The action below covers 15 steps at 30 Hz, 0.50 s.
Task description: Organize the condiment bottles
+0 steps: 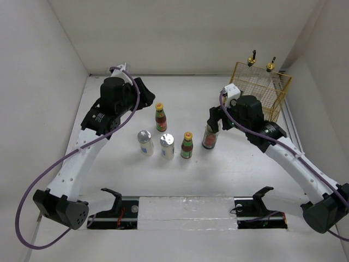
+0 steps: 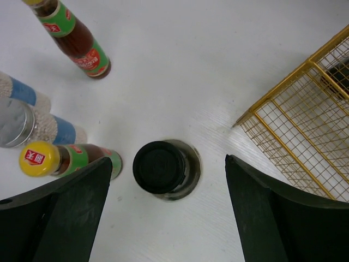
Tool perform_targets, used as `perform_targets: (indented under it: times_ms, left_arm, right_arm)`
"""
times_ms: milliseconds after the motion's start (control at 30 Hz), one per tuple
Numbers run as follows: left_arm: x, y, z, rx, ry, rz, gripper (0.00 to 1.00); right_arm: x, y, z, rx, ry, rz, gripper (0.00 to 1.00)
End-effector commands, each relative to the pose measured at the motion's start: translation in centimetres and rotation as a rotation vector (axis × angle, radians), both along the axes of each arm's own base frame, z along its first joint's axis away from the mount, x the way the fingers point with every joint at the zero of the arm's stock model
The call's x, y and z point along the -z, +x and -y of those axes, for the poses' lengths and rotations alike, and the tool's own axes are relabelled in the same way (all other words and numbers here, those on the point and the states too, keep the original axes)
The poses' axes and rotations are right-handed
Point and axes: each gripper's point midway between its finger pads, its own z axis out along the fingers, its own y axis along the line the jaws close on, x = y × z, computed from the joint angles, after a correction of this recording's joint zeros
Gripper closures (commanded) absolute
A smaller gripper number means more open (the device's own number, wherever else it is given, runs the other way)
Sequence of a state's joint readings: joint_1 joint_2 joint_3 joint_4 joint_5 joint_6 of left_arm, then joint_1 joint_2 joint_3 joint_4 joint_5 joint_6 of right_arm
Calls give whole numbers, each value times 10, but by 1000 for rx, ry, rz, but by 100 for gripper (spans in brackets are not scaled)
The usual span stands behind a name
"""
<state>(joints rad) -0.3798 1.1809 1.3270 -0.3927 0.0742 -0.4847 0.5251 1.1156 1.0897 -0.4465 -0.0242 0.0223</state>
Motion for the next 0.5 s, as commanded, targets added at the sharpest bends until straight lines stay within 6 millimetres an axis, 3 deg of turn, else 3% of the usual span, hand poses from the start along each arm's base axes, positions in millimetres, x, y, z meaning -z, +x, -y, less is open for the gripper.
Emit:
perform_targets:
  times_ms: [0, 200, 267, 300, 333, 367, 467]
  left_arm:
    - [-15, -7, 1, 15, -28, 58, 48]
    - [0, -14, 2, 28, -32, 26, 48]
    - [-3, -16, 1, 29, -35, 35, 48]
    - [2, -17, 2, 37, -34, 22, 48]
    - [0, -16, 3, 34, -45, 27, 48]
    - [4, -16, 3, 34, -42, 18, 48]
    - [1, -19, 4, 44, -49, 25, 48]
  right_arm:
    - [-17, 20, -5, 50, 66, 125, 11]
    - [2, 37, -8, 104, 78, 119, 28]
    - [6, 40, -9, 129, 76, 120, 39]
    - [10, 39, -8, 146, 60, 120, 39]
    - [5, 40, -12, 145, 72, 142, 42]
    - [7, 40, -10, 154, 70, 145, 51]
    - [13, 39, -15, 147, 74, 133, 63]
